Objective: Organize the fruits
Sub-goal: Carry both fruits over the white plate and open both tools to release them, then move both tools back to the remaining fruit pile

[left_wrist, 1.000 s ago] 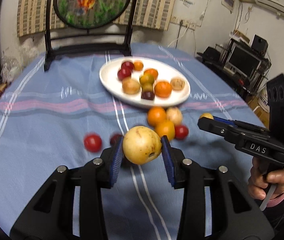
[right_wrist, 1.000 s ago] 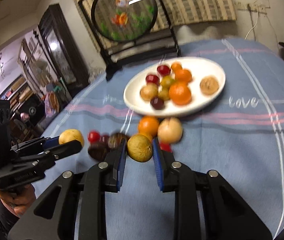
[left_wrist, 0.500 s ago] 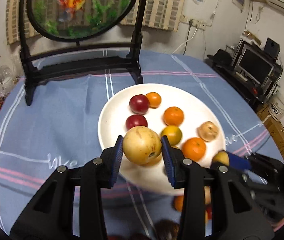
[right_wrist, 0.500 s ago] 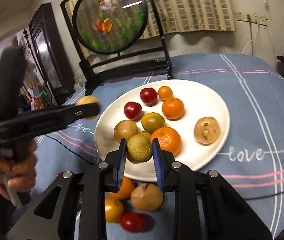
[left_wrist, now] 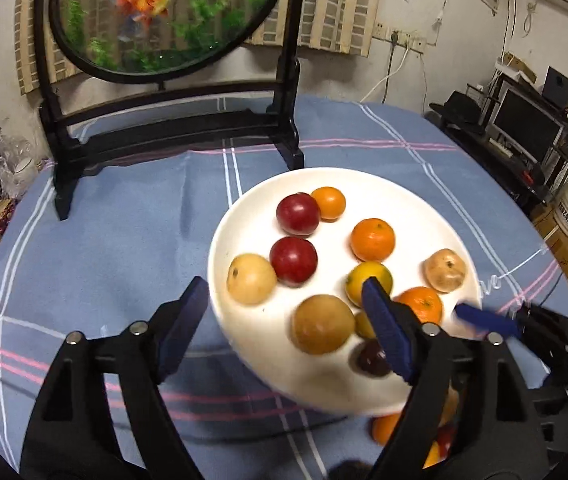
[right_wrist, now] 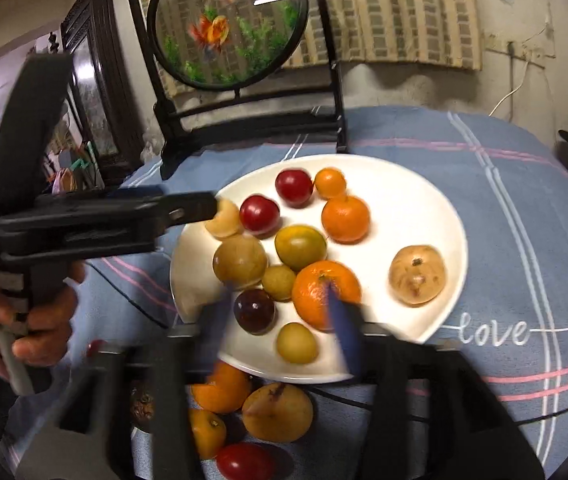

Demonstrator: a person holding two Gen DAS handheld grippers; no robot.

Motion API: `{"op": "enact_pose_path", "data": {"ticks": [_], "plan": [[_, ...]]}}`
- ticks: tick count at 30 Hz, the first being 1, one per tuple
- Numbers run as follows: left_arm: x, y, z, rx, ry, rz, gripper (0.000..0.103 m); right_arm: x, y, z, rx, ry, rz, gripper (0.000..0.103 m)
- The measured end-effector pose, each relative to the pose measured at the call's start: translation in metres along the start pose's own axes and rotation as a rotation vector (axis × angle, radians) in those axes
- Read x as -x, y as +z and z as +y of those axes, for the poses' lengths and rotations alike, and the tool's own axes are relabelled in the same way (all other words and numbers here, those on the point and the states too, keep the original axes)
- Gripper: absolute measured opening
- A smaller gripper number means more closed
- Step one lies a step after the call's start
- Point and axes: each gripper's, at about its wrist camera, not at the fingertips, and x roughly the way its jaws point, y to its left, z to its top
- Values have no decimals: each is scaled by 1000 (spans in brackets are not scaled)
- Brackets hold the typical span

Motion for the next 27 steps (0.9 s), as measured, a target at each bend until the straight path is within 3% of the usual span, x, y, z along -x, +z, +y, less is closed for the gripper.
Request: {"op": "enact_pose_path", "data": {"ticks": [6, 11, 15, 19, 24, 27], "plan": [[66, -30, 11, 56, -2, -57, 95, 35, 2, 9, -12, 49, -56, 59], [110, -83, 21, 126, 3, -98, 95, 55, -20, 18, 20, 70, -33, 59], [120, -136, 25, 152, 17, -105, 95, 56, -45, 26, 97, 42, 45, 59], [116, -167, 11, 76, 102, -70, 95, 44, -70, 27, 146, -10, 155, 59], [120, -171, -11, -45, 86, -92, 95, 28, -80, 30, 173, -23, 210, 59], [123, -171, -14, -59, 83, -105, 95, 22, -83, 28, 169, -22, 228, 58]]}}
